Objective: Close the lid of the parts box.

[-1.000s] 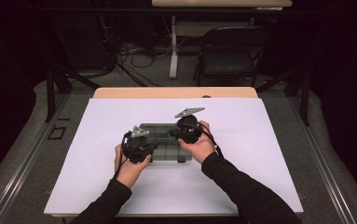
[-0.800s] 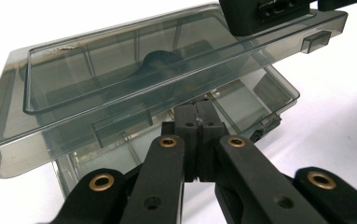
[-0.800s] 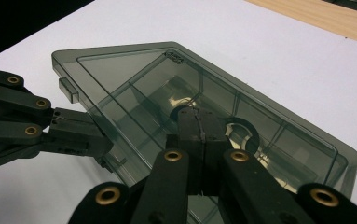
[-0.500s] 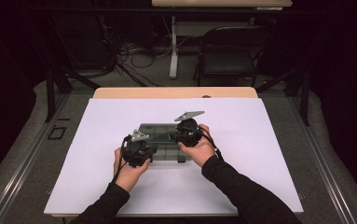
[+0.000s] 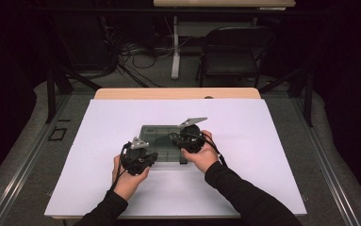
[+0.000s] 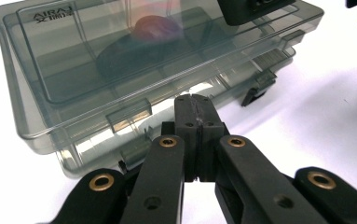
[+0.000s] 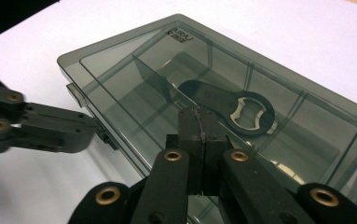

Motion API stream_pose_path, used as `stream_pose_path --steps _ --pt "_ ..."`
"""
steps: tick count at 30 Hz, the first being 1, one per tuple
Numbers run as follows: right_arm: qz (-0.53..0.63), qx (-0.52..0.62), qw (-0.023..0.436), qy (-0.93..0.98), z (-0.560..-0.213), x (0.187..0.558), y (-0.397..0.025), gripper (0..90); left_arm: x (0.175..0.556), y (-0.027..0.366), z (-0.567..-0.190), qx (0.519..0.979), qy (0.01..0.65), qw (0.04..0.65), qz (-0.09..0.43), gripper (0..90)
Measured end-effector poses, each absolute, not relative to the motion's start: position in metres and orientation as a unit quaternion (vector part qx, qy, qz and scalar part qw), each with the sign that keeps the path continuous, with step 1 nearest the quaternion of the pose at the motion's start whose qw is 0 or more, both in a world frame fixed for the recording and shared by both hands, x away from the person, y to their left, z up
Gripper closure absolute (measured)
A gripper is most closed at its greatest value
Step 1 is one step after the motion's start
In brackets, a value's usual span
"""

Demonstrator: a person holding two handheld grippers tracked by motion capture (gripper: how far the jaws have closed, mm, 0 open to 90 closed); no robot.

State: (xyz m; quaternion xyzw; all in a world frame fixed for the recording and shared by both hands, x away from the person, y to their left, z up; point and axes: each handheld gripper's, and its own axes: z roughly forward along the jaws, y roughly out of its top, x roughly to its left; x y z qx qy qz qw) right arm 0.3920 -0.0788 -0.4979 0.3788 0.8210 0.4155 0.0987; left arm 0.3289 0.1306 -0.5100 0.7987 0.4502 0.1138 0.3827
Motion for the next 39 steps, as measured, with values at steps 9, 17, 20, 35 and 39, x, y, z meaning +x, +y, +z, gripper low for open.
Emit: stream_pose_path --steps 9,17,20,35,39 --pt "0.411 0.381 0.098 0.822 -0.51 0.39 -0.08 90.0 0.328 0.139 -0.503 0.794 0.455 0.388 0.111 90.0" --pt "0.406 0.38 0.106 0.824 -0.517 0.386 -0.081 90.0 0.336 0.152 -0.497 0.785 0.463 0.393 0.122 90.0" --pt "0.403 0.38 0.105 0.826 -0.518 0.386 -0.081 90.0 0.341 0.156 -0.499 0.786 0.467 0.386 0.124 90.0" --pt "0.411 0.378 0.101 0.823 -0.524 0.384 -0.082 90.0 0.352 0.161 -0.515 0.791 0.478 0.364 0.118 88.8" --pt "0.411 0.379 0.1 0.823 -0.524 0.384 -0.083 90.0 0.351 0.16 -0.515 0.79 0.479 0.365 0.12 88.7"
